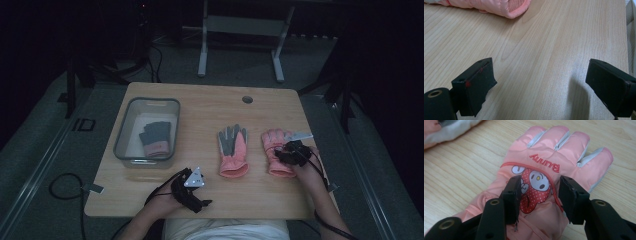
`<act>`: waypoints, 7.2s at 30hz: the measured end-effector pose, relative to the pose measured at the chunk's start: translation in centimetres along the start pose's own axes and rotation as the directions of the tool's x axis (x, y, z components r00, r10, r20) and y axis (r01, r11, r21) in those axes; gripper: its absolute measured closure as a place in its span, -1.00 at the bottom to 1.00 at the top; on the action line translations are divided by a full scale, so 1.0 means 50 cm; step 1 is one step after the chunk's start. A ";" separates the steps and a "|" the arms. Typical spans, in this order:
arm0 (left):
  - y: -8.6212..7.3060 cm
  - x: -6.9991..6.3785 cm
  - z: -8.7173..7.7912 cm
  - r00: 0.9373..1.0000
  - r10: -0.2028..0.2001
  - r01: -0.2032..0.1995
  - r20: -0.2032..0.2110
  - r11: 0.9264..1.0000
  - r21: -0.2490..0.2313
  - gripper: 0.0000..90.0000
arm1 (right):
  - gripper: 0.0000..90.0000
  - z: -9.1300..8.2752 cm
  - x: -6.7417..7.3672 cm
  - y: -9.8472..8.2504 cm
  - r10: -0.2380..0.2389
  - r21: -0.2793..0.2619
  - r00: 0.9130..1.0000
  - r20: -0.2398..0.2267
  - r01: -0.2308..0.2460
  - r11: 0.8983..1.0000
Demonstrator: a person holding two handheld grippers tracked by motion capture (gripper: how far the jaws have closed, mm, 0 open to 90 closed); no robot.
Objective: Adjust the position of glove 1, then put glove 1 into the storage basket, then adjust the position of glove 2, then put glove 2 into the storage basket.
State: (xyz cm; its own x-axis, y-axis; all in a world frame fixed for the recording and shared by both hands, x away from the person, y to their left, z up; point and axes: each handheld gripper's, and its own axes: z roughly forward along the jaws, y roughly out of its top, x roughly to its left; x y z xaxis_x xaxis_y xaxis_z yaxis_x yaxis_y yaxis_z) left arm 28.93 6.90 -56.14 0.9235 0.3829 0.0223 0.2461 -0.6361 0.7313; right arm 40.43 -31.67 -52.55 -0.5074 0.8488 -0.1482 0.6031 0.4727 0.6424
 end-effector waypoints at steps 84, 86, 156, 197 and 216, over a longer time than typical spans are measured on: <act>0.001 -0.002 0.001 1.000 0.011 -0.011 0.003 1.000 0.009 -0.82 | 0.90 0.002 0.288 0.194 0.019 -0.059 0.999 -0.030 -0.021 0.998; 0.001 -0.002 0.001 1.000 0.011 -0.011 0.003 1.000 0.008 -0.82 | 0.90 0.012 0.289 0.192 0.017 -0.047 0.999 -0.032 -0.019 0.999; 0.216 0.202 0.044 0.897 -0.414 0.417 -0.153 0.909 -0.015 -0.45 | 0.16 0.017 0.166 0.144 0.037 -0.146 0.961 -0.272 -0.079 0.986; 0.285 0.218 0.002 0.902 -0.431 0.431 -0.011 0.902 0.033 0.76 | 0.51 -0.036 0.177 0.158 0.105 -0.207 0.927 -0.361 -0.189 0.960; 0.289 0.269 -0.160 0.908 -0.401 0.408 -0.121 0.912 0.034 0.76 | 0.52 -0.056 0.261 0.289 0.031 -0.300 0.924 -0.381 -0.155 0.941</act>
State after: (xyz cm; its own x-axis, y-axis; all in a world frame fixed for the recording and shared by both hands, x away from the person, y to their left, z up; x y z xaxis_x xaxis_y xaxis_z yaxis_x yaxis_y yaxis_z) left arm 42.55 8.22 -39.79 0.7042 0.6838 -0.1909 0.6110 -0.4468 0.6535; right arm 40.81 -14.39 -43.08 -0.6848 0.7087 0.1695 0.4621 0.2425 0.8530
